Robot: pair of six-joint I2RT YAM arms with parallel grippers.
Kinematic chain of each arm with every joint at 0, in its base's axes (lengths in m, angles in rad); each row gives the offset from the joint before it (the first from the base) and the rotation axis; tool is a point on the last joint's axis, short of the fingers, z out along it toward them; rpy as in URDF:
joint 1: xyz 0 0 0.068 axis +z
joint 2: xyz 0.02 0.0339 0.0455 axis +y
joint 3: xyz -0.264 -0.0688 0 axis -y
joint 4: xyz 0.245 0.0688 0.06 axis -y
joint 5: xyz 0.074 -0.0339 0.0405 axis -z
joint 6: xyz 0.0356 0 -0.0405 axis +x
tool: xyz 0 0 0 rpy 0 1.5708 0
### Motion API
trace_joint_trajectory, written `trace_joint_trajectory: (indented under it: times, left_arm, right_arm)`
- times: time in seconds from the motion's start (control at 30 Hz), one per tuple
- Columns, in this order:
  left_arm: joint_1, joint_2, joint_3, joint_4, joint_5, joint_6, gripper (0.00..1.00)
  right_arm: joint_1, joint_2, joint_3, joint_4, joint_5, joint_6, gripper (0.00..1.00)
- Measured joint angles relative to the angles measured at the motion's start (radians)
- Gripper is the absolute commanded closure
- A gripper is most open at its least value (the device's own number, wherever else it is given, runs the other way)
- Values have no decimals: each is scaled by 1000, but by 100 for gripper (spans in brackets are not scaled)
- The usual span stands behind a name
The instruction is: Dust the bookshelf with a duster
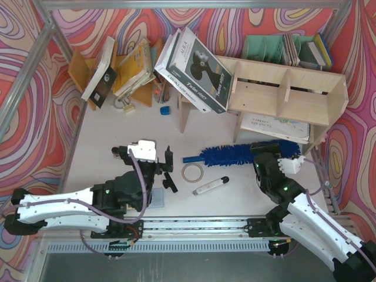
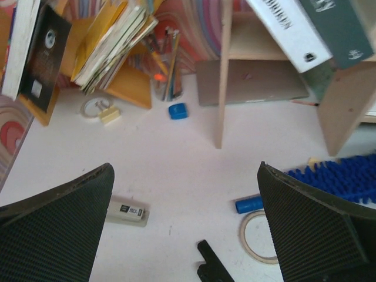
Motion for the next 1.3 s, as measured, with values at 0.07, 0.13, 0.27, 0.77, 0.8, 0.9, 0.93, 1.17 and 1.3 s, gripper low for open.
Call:
trace_joint_trajectory:
  times: [0.07, 0.13, 0.27, 0.77, 0.8, 0.9, 0.93, 1.17, 1.3]
  left_arm:
    - [67, 27, 18, -88, 10, -92, 2]
    - [136, 66, 41, -185, 21, -188, 2]
    - [296, 124, 66, -359, 50, -370, 2]
    - [866, 153, -356, 58, 226, -217, 2]
    - [904, 175, -368, 96, 239, -198, 2]
    - [999, 241, -398, 210, 294, -159, 2]
    - [1029, 267, -409, 252, 319, -151, 2]
    - [1183, 485, -481, 514, 513, -113, 2]
    - [1221, 571, -492, 623, 628, -65, 2]
  right_arm:
    - [0, 0, 0, 38, -6, -180, 1]
    - [0, 2, 0, 96, -29, -377, 1]
    - [0, -5, -17, 216, -95, -703, 1]
    - [0, 90, -93, 503, -127, -1309, 1]
    - [0, 113, -95, 522, -110, -1320, 1]
    - [0, 177, -97, 572, -72, -1348, 1]
    - [0, 201, -97, 593, -58, -1360, 1]
    - [0, 312, -153, 780, 23, -1441, 1]
    - [-2, 372, -217, 919, 35, -1498, 1]
